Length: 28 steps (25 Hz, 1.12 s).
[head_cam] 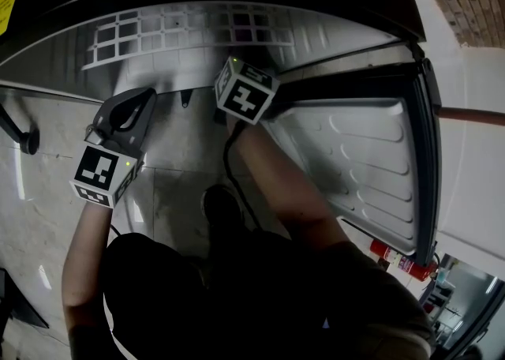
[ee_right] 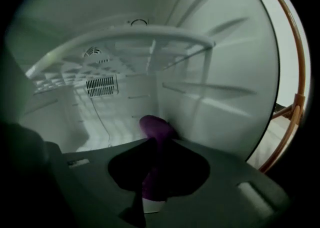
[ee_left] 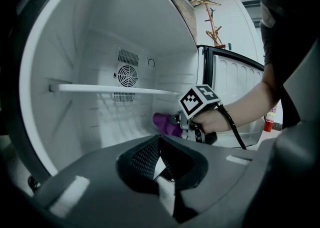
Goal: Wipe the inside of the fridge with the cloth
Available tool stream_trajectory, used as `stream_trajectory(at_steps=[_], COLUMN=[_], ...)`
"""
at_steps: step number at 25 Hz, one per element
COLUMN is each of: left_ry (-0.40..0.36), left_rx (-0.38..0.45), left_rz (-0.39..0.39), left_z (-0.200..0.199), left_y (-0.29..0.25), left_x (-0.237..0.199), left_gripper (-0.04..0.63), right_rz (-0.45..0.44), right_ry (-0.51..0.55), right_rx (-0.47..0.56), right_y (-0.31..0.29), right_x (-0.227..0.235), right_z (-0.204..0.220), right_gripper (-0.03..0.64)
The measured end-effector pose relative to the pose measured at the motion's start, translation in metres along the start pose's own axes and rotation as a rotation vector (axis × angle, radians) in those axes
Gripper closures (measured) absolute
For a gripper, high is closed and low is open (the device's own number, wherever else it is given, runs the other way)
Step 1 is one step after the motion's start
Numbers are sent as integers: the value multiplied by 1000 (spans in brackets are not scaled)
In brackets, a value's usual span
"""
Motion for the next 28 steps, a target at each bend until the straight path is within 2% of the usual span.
stream_trajectory(at_steps=[6, 9, 15, 19, 23, 28], left_ry=[6, 12, 18, 17, 16, 58], left_rx=[-4, -3, 5, 12, 16, 5], left_rz=[-15, -24, -38, -44, -39, -64], left_z=[5, 8, 8, 5, -1, -26], left_y=[6, 8, 12, 16, 27, 48], left_x=[-3, -4, -5, -5, 0, 2], left_gripper=[577, 577, 577, 577, 577, 577], right_rz=[63, 61, -36, -155, -243, -296], right_ry=[-26, -19, 31, 62, 69, 129], right_rx=[-134, -155, -100, -65, -126, -200], right_y=[-11, -9, 0, 11, 31, 62], right_x=[9, 10, -9, -25, -35, -46], right_z=[34, 41, 32, 33, 50, 46], right_gripper=[565, 565, 565, 565, 565, 565])
Point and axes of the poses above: the fingertips, and each gripper's own axes: y backward along the fingers, x to its right, z out of its underside, the point moved 7 cm from there along y, backward along the fingers, and after that the axes turned 7 degrees about -y, right-handed, at the moved point
